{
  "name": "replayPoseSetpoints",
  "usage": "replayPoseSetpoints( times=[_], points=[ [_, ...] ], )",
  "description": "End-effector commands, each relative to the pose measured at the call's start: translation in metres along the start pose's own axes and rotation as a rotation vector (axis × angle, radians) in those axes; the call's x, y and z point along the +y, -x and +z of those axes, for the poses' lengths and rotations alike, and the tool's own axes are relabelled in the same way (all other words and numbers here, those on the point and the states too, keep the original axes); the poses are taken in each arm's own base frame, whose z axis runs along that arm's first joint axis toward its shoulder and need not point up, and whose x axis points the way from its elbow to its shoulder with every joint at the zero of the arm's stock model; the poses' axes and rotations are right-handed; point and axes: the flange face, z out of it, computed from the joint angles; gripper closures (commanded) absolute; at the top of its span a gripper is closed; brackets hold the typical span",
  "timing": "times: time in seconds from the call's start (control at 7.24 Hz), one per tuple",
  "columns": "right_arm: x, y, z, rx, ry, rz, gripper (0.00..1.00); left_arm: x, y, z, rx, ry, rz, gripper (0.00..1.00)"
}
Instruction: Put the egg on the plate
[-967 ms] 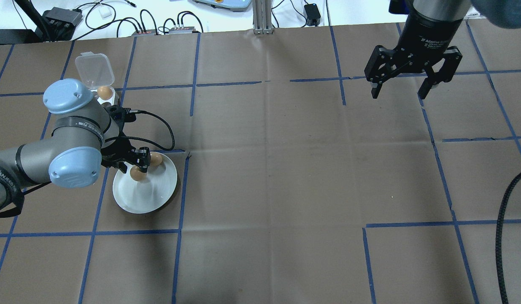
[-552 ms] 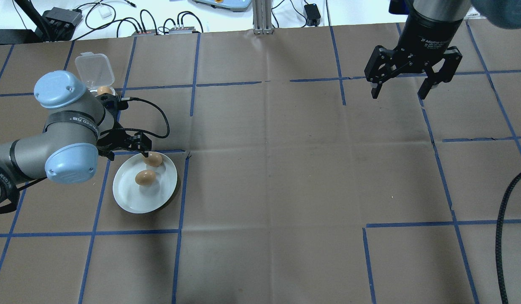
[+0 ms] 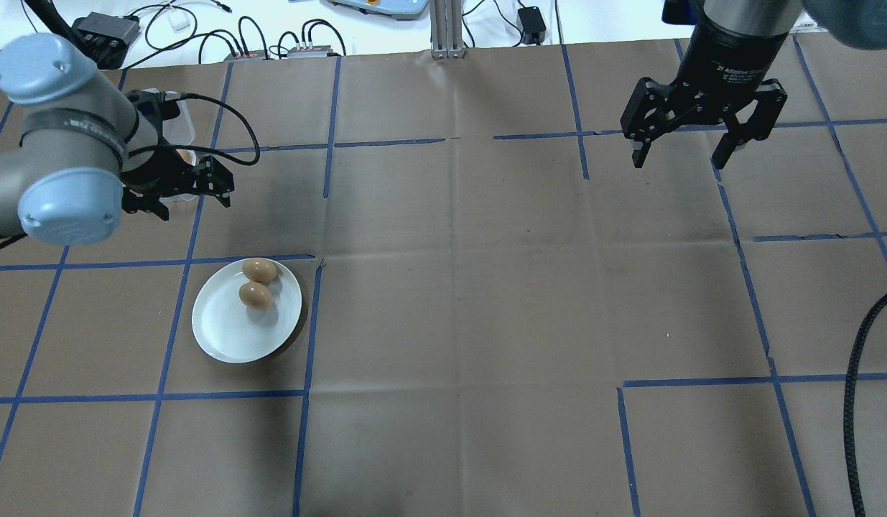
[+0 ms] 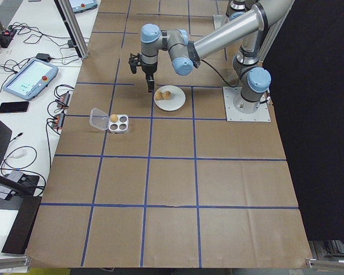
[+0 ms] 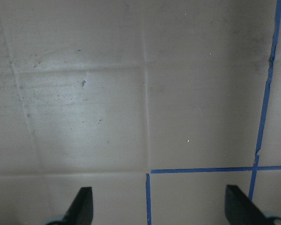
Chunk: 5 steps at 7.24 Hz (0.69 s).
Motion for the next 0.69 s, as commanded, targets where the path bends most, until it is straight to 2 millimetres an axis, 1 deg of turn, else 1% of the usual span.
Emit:
replayPoseSetpoints(
  times=[0.0,0.28,0.41,0.55],
  points=[
    [0.000,0.000,0.000,0.001,0.000,0.000,0.00,-0.046,0.020,-0.031,0.002,0.030,0.055,0.00],
    [0.000,0.000,0.000,0.000,0.000,0.000,0.00,-0.091,0.074,-0.022,0.003,0.016,0.013,0.00],
    [-0.001,0.000,0.001,0.000,0.001,0.000,0.00,-0.123,0.098,-0.011,-0.002,0.008,0.026,0.00],
    [-0.001,0.000,0.001,0.000,0.002,0.000,0.00,-0.154,0.111,-0.004,-0.011,-0.009,0.052,0.00]
  ],
)
